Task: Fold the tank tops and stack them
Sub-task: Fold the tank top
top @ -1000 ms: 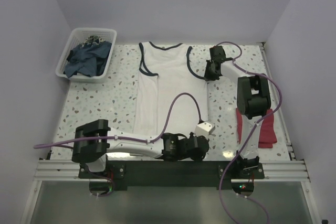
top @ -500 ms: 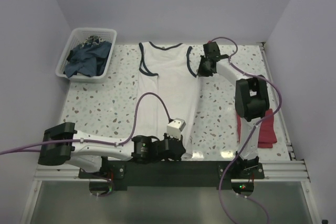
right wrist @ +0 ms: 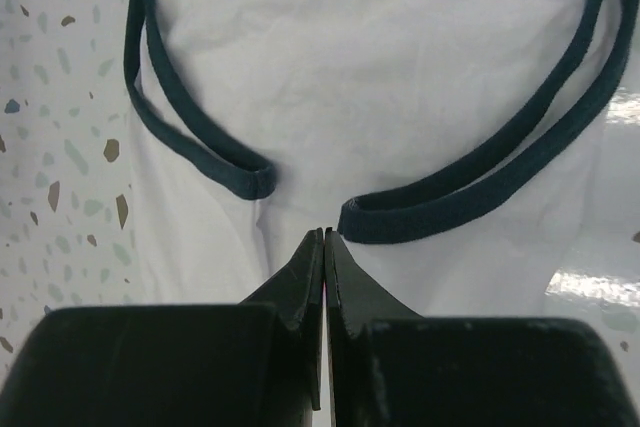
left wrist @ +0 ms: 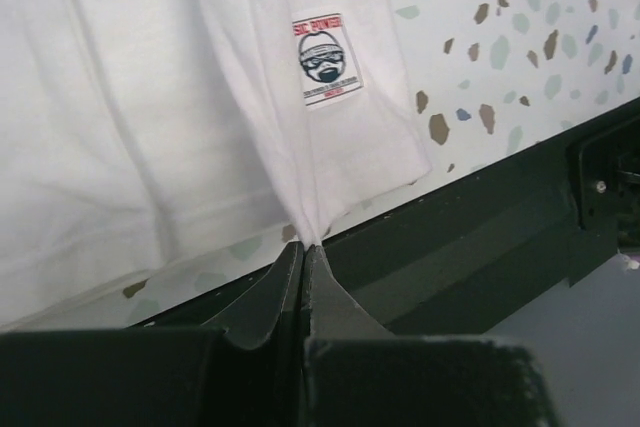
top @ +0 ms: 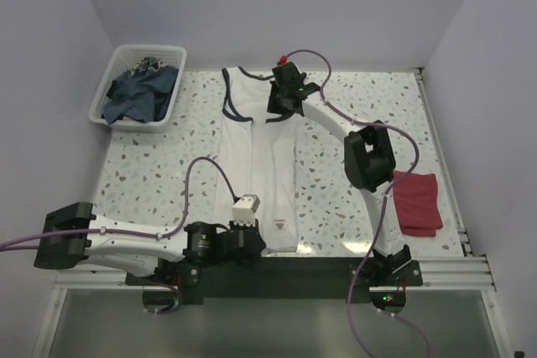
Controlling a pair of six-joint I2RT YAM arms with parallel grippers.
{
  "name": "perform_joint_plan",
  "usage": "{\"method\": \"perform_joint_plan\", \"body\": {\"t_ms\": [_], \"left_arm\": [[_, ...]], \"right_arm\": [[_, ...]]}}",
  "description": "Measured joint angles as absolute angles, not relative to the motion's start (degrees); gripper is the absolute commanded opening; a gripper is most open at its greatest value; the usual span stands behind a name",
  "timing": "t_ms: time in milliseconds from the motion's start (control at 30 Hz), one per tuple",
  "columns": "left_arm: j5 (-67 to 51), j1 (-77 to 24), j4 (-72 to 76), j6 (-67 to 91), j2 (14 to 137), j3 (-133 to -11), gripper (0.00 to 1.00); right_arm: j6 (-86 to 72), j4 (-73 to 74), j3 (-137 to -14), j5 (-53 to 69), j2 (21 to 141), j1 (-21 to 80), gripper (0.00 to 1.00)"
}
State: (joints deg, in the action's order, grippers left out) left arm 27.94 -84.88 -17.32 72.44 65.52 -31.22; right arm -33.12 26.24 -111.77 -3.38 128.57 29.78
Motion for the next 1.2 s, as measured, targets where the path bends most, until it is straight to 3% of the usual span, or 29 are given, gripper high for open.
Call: {"method": "perform_joint_plan", "body": {"t_ms": [400,533,1200], "left_arm": [[29.8,-84.9,-27.1,78.3,59.0,-29.1,0.0],[29.9,-84.9,-27.5,78.4,59.7,-29.1,0.0],[29.8,-85.1,-27.4,78.3,62.0,-29.1,0.0]], "right_arm": [[-35.2,26.4,-115.6,-4.9,136.4,32.3,0.0],[-34.9,26.8,-116.6,-8.1,136.4,33.0,0.12],[-29.5,35.6,-125.9,-23.5,139.7,38.6,0.25]]}}
